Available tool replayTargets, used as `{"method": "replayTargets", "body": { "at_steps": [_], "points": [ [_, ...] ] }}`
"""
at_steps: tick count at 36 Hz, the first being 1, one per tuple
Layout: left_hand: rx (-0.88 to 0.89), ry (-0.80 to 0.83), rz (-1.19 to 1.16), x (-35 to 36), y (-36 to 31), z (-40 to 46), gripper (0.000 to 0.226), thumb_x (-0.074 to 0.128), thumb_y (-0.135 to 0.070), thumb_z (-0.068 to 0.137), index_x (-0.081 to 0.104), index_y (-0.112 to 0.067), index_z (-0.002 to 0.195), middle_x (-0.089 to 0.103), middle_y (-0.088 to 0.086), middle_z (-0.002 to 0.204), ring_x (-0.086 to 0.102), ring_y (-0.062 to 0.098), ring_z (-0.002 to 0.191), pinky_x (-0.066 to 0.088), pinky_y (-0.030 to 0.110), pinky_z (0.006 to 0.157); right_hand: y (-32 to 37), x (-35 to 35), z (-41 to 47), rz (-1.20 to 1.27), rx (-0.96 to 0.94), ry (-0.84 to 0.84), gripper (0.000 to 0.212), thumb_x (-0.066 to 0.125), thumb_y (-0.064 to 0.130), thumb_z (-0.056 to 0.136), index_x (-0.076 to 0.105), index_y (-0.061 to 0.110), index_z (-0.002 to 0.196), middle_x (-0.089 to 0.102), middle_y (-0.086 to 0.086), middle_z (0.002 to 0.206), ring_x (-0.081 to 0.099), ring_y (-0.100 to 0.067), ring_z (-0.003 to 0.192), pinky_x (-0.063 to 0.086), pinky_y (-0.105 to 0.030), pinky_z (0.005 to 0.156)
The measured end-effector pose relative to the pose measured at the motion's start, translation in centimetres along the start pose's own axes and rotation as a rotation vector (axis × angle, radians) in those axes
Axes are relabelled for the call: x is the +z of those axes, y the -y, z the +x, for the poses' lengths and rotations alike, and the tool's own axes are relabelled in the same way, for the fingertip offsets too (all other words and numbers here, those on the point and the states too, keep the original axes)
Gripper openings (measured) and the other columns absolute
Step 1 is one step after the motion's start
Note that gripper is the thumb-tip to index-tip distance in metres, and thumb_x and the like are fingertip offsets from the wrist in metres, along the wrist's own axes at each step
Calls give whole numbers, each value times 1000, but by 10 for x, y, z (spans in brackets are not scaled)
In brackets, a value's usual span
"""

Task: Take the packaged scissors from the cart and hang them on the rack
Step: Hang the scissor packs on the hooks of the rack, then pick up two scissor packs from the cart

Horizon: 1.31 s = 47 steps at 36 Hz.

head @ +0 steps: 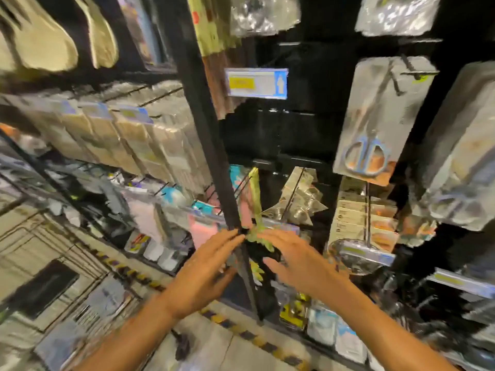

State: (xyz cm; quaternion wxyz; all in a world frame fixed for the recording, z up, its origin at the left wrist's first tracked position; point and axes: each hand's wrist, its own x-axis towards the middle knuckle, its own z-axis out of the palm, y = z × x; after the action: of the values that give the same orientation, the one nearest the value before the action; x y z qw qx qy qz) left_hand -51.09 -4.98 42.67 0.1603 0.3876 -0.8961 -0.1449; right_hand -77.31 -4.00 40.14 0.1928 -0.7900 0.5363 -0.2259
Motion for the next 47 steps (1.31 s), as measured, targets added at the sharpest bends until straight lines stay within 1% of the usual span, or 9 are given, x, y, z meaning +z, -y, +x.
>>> {"method": "replayTargets", "body": {
  "at_steps": [4, 8, 12, 17, 21, 27, 31, 38, 47],
  "points": [
    [-165, -9, 68, -9, 34, -73, 69, 62, -24, 102, 28, -20, 162, 24, -2, 169, 21, 21, 158, 31, 39, 125, 43, 42, 21, -1, -82, 114, 52, 57, 42, 100, 44, 31, 149, 45, 14, 151, 37, -7, 140, 34, -23, 114],
    [-352, 18, 117, -15, 70, -143, 70, 54, -35, 106, 16, -28, 164, 10, -6, 173, 4, 16, 161, 17, 39, 130, 86, 87, 41, 30, -126, 223, 51, 55, 46, 102, 38, 41, 149, 39, 27, 145, 32, 0, 139, 24, -11, 107],
    [-500, -2, 119, -28, 94, -214, 66, 50, -40, 107, 20, -26, 164, 10, -4, 173, 7, 17, 161, 13, 33, 130, 133, 133, 62, -3, -148, 372, 56, 52, 50, 103, 32, 42, 154, 33, 20, 157, 28, -5, 147, 28, -23, 117],
    [-715, -62, 75, -43, 127, -302, 64, 42, -50, 108, 19, -31, 164, 4, -10, 173, 5, 12, 160, 8, 28, 129, 195, 191, 82, -14, -188, 507, 45, 58, 40, 102, 47, 29, 145, 47, 4, 147, 47, -22, 135, 43, -36, 111],
    [-811, -64, 83, -42, 154, -367, 64, 40, -52, 107, 18, -31, 163, 10, -7, 172, 11, 15, 159, 9, 26, 128, 225, 242, 96, -76, -251, 554, 56, 54, 44, 103, 37, 31, 154, 37, 11, 158, 33, -13, 147, 30, -26, 118],
    [-941, -42, 48, -26, 191, -446, 71, 46, -50, 106, 12, -30, 166, 6, -8, 174, 7, 17, 161, 13, 34, 130, 269, 305, 110, -89, -292, 661, 56, 59, 36, 102, 39, 27, 153, 41, 8, 155, 33, -12, 146, 23, -16, 114],
    [-1039, -91, 3, -20, 208, -473, 68, 50, -46, 106, 20, -29, 164, 14, -6, 173, 13, 21, 160, 10, 32, 128, 289, 333, 121, -91, -286, 724, 57, 55, 41, 103, 35, 32, 155, 37, 12, 158, 29, -7, 148, 24, -20, 118],
    [-1122, -98, -51, -11, 249, -473, 68, 45, -46, 108, 13, -29, 165, 7, -7, 173, 7, 18, 161, 6, 29, 128, 291, 369, 168, -106, -280, 815, 59, 54, 42, 103, 33, 30, 157, 36, 10, 160, 26, -10, 150, 27, -30, 123],
    [-1248, -38, -79, 4, 325, -432, 68, 45, -45, 107, 13, -30, 165, 6, -5, 174, 8, 21, 160, 5, 32, 129, 271, 435, 273, -126, -319, 920, 57, 60, 37, 100, 40, 29, 153, 46, 1, 153, 41, -16, 143, 31, -25, 118]
  ]
}}
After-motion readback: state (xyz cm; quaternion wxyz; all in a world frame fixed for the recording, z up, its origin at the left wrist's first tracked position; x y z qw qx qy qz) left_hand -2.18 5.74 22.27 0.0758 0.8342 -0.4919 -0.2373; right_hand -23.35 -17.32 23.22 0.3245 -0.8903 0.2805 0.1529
